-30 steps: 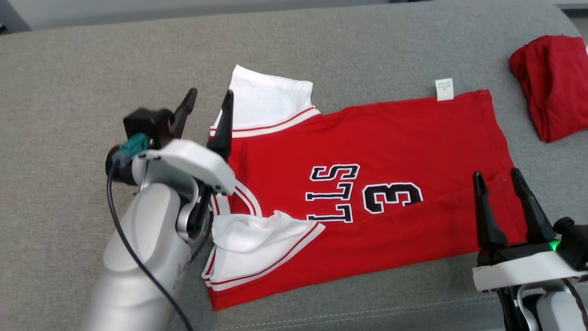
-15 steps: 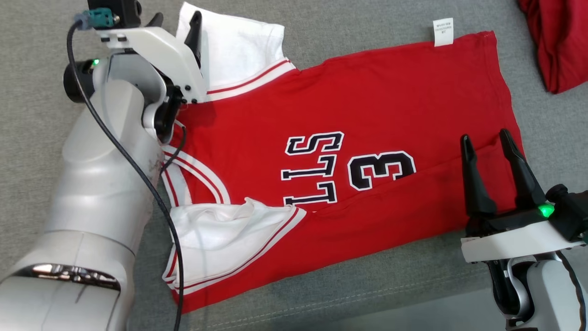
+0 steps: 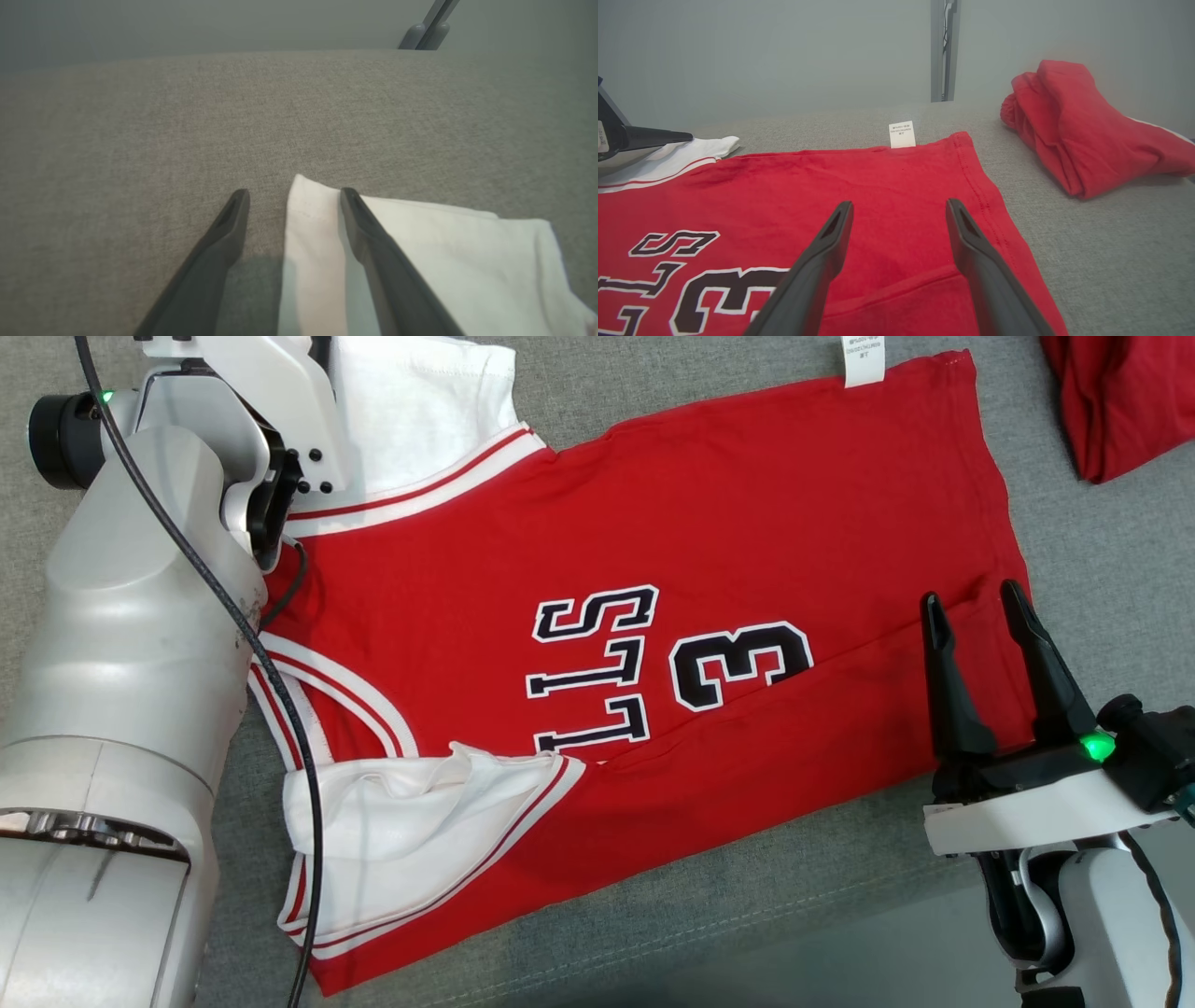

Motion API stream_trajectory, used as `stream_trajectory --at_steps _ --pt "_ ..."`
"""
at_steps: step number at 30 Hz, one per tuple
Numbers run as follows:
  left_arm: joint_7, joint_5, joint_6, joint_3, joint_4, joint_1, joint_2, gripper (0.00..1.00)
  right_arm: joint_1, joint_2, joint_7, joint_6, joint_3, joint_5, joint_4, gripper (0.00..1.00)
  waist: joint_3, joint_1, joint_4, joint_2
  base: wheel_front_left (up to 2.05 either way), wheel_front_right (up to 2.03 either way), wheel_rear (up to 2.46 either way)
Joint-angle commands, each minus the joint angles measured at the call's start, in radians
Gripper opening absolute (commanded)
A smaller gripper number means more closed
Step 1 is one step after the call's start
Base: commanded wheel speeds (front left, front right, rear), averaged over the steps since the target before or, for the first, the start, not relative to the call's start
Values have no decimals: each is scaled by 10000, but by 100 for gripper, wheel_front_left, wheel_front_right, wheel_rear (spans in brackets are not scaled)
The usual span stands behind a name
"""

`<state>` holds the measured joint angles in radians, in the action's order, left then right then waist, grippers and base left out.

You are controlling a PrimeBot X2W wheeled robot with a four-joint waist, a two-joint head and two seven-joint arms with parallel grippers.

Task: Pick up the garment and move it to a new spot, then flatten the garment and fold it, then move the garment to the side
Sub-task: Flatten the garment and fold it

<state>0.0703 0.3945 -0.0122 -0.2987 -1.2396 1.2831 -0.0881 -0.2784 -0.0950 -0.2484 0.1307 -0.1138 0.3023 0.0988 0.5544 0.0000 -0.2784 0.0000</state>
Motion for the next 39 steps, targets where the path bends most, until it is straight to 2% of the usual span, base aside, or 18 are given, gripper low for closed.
stream_trajectory --at_steps 1,3,4,6,7,8,13,16,19,21,27,34,39 --pt "-38 -150 13 64 117 394 -332 76 -30 -55 -134 0 -171 8 -226 100 -4 0 -6 0 0 0 0" --pt "-33 -130 -67 31 26 438 -326 65 -34 -54 -134 0 -164 -7 -223 100 -9 0 -14 0 0 0 0" --pt "-19 -126 -108 10 -17 452 -335 52 -39 -52 -134 0 -164 -11 -219 100 -10 0 -21 0 0 0 0" --pt "59 -105 -192 -22 -101 479 -361 38 -62 -44 -134 0 -169 -13 -211 100 -1 0 -36 0 0 0 0" --pt "76 -95 -257 -42 -130 492 -366 13 -78 -39 -134 0 -171 -10 -215 100 4 0 -42 0 0 0 0" --pt "90 -69 -331 -50 -154 505 -361 0 -91 -34 -134 0 -169 -6 -220 100 11 0 -41 0 0 0 0" --pt "-86 -23 -548 -140 -207 634 -317 0 -165 2 -134 0 29 41 -139 100 -6 0 39 0 0 0 0" --pt "-187 178 -726 -41 -216 762 -290 0 -507 97 -134 0 335 454 233 100 -56 0 100 0 0 0 0" --pt "-76 992 -998 537 -190 851 -134 0 -1306 -40 217 0 361 1310 1637 100 -115 0 158 0 0 0 0" --pt "9 1287 -1093 673 -125 900 -85 0 -2161 -297 928 0 426 1885 2382 100 -121 0 208 0 0 0 0" --pt "108 1690 -1176 585 216 958 -53 0 -4501 -1159 3100 0 409 2585 4098 100 17 0 468 0 0 0 0" --pt "-67 2096 -1182 82 1045 717 -1 0 -6065 -1558 3946 0 51 2927 5688 100 106 0 658 0 0 0 0" --pt "-49 2461 -1183 -327 1536 568 -88 0 -6907 -1682 3934 0 -270 3176 6875 100 155 0 774 0 0 0 0"
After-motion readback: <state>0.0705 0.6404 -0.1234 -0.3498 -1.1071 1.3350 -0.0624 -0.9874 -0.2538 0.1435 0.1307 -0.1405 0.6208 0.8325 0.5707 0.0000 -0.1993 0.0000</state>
